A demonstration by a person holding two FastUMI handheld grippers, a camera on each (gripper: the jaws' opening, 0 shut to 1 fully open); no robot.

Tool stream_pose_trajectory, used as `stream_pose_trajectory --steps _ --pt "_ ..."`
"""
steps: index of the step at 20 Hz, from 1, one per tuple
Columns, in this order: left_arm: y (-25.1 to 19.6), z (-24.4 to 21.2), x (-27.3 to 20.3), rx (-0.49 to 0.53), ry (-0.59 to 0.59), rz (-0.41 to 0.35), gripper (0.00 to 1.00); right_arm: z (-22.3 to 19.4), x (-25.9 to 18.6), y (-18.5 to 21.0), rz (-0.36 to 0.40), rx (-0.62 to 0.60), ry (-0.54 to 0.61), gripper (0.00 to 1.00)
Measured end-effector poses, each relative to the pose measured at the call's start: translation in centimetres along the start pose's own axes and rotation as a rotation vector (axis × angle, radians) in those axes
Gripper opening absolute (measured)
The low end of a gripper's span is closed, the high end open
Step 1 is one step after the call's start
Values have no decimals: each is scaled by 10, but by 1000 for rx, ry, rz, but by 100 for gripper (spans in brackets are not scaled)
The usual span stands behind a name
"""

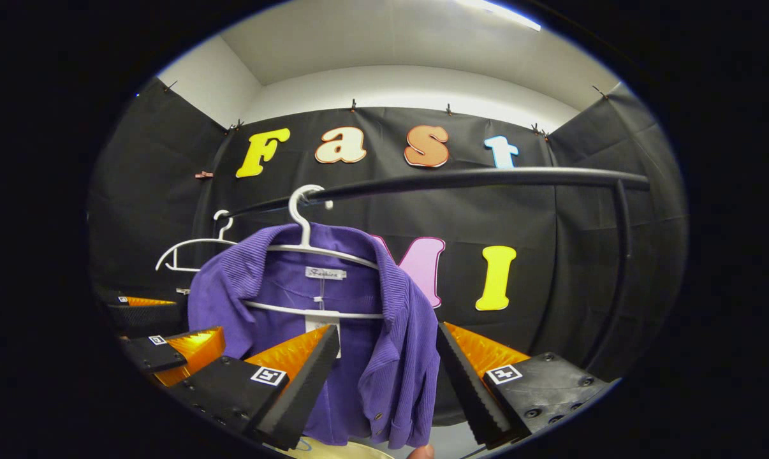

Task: Grasp the clothes on the hanger with both hands and then place them into the laundry hamper below.

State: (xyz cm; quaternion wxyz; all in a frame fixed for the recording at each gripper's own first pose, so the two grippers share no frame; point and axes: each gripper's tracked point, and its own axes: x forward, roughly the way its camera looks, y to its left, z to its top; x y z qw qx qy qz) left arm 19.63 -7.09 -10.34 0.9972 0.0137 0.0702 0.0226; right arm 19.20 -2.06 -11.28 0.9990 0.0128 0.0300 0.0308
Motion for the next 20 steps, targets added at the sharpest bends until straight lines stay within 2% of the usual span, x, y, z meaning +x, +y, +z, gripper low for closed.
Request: stream_pose_trajectory --steps 2,3,6,7,9,10,12,14,15,17,19,20 --pt "-2 -11 21 24 -10 34 94 -18 16 3 11 -6 21 98" --pt "0 -15 31 35 -17 61 92 -24 22 4 18 -11 20 98" --pt "5 -23 51 65 -43 146 94 -37 39 6 30 -27 7 98" --pt "8 -25 59 89 -45 175 92 -43 45 7 31 -39 13 98" --pt "13 -30 69 135 -52 225 92 -50 55 8 28 -51 15 97" --pt "15 -37 56 154 -62 254 93 -53 59 6 21 -51 15 97" --pt "20 -35 55 206 -90 319 94 -55 64 11 33 -37 11 94" --pt "25 -33 59 253 -100 367 95 -55 69 15 51 -37 -7 84" --pt "24 -32 63 252 -101 360 85 -55 71 18 66 -41 -9 74" --pt "32 -29 64 232 -92 365 47 -60 76 26 117 -25 7 52" --pt "43 -24 58 173 -83 354 10 -69 72 18 107 -12 58 30" --pt "43 -22 56 135 -77 327 11 -70 76 11 96 0 60 19"
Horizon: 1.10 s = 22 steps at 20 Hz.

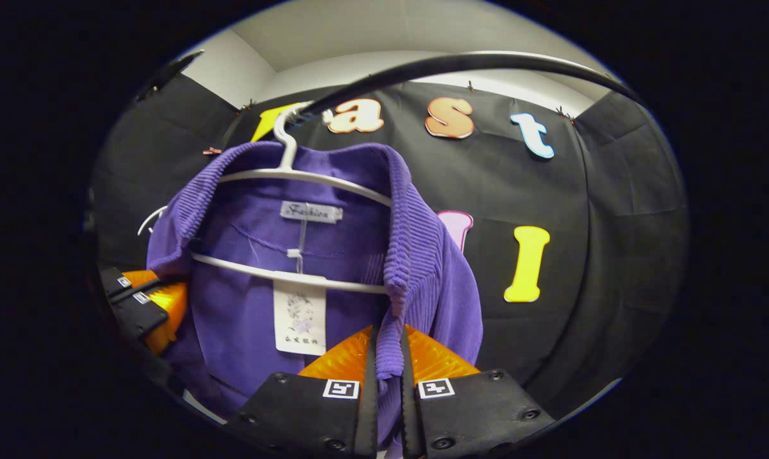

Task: Grasp the clothes on the hanger with both hands and then place them into the laundry hamper below.

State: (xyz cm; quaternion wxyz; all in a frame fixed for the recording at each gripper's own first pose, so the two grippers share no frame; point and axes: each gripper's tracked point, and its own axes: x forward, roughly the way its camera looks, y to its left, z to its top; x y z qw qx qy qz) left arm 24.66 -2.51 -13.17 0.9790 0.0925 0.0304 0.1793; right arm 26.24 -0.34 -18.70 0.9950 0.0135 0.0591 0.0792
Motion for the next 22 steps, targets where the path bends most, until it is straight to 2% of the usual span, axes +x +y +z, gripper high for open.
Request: stream_pose_trajectory --steps 3,4,5,8,9,10,12,15,16,17,19,22 --pt "13 10 4 -58 33 -48 10 14 -8 -25 -90 -32 -34 19" --pt "11 4 -2 -73 66 -83 9 18 -13 -29 -97 -41 -46 14" --pt "11 5 -6 -89 77 -114 9 21 -16 -32 -102 -49 -55 19" --pt "13 19 -15 -85 69 -154 10 32 -24 -34 -94 -31 -69 19" --pt "12 22 -19 -97 74 -175 7 37 -27 -33 -85 -15 -76 23" --pt "15 28 -21 -114 76 -183 7 43 -30 -32 -70 2 -82 19" --pt "22 38 -23 -143 72 -192 7 53 -33 -22 -19 41 -90 19" --pt "21 33 -22 -158 107 -218 7 45 -30 -10 26 85 -47 19" --pt "19 29 -20 -159 120 -224 8 39 -27 -8 31 94 -27 14" --pt "16 27 -19 -158 132 -233 7 32 -28 -8 27 110 2 19" --pt "13 23 -17 -162 140 -242 7 21 -26 -7 24 172 32 10" --pt "13 21 -15 -155 138 -241 7 19 -21 -15 -10 139 17 5"
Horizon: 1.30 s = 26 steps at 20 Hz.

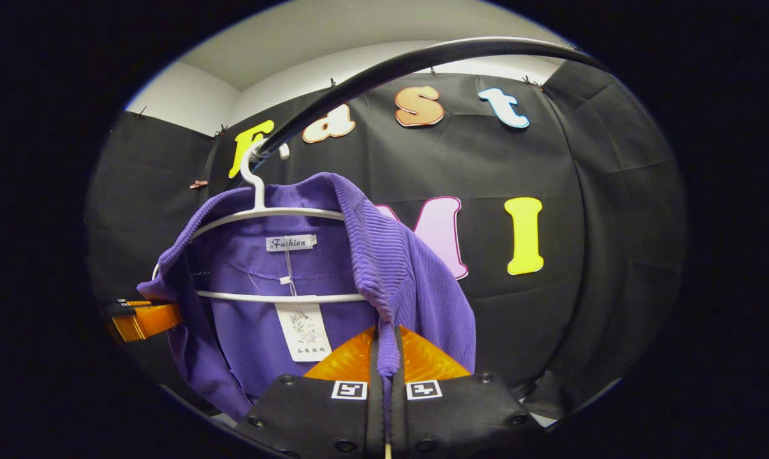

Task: Grasp the clothes on the hanger with both hands and then place them into the laundry hamper below.

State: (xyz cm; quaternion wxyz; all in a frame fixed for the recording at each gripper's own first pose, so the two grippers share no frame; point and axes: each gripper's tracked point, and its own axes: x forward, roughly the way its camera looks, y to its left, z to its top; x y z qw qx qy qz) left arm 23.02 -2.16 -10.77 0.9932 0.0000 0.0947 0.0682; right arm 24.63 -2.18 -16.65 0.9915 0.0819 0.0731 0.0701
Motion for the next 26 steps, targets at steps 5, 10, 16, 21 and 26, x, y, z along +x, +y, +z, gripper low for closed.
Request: stream_pose_trajectory --steps 5,10,16,21,26 --pt "26 29 -7 39 -68 65 6 59 -12 -50 -174 -207 -183 8" --pt "64 74 7 36 -130 131 6 109 1 -71 -275 -319 -289 8" --pt "93 77 48 -5 -87 136 5 100 33 -89 -319 -253 -265 7" --pt "90 54 65 12 -48 118 5 40 59 -95 -293 -221 -118 8" --pt "87 47 62 -23 -46 88 6 -6 57 -77 -214 -162 -7 8"
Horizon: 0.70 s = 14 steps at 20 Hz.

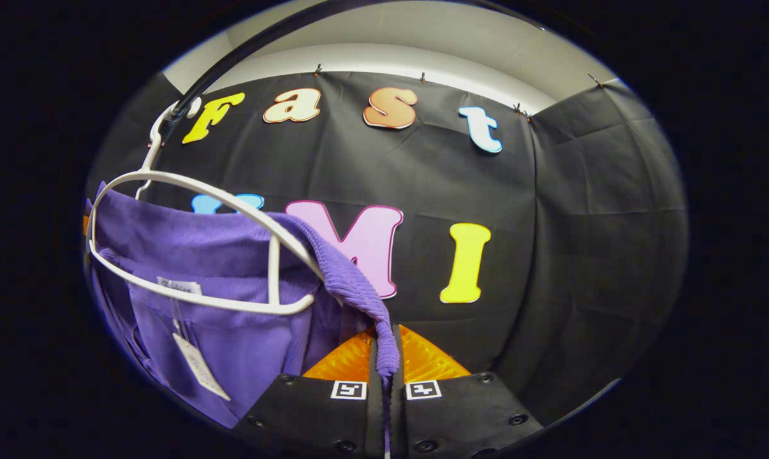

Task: Grasp the clothes on the hanger with both hands and then place them into the laundry hamper below.

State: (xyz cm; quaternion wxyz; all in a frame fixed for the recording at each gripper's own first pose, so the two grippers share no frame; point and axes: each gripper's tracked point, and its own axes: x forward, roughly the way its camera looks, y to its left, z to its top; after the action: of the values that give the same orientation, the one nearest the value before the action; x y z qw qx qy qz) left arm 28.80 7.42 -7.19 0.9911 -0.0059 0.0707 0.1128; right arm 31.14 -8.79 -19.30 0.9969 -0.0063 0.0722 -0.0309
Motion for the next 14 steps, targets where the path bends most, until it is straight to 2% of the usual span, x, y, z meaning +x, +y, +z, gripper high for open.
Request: stream_pose_trajectory --steps 4,7,9,11,14 --pt "10 -4 1 -66 33 -31 6 -14 -15 29 89 -21 36 8" --pt "13 -12 0 -57 53 -22 6 -37 -12 34 99 8 101 7" --pt "18 -42 -7 -8 104 -20 5 -54 -13 37 104 66 157 8" --pt "7 -64 -12 -2 123 -45 5 -57 -19 46 128 107 136 8" --pt "1 -102 -24 6 157 -60 5 -63 -40 60 170 67 126 7"
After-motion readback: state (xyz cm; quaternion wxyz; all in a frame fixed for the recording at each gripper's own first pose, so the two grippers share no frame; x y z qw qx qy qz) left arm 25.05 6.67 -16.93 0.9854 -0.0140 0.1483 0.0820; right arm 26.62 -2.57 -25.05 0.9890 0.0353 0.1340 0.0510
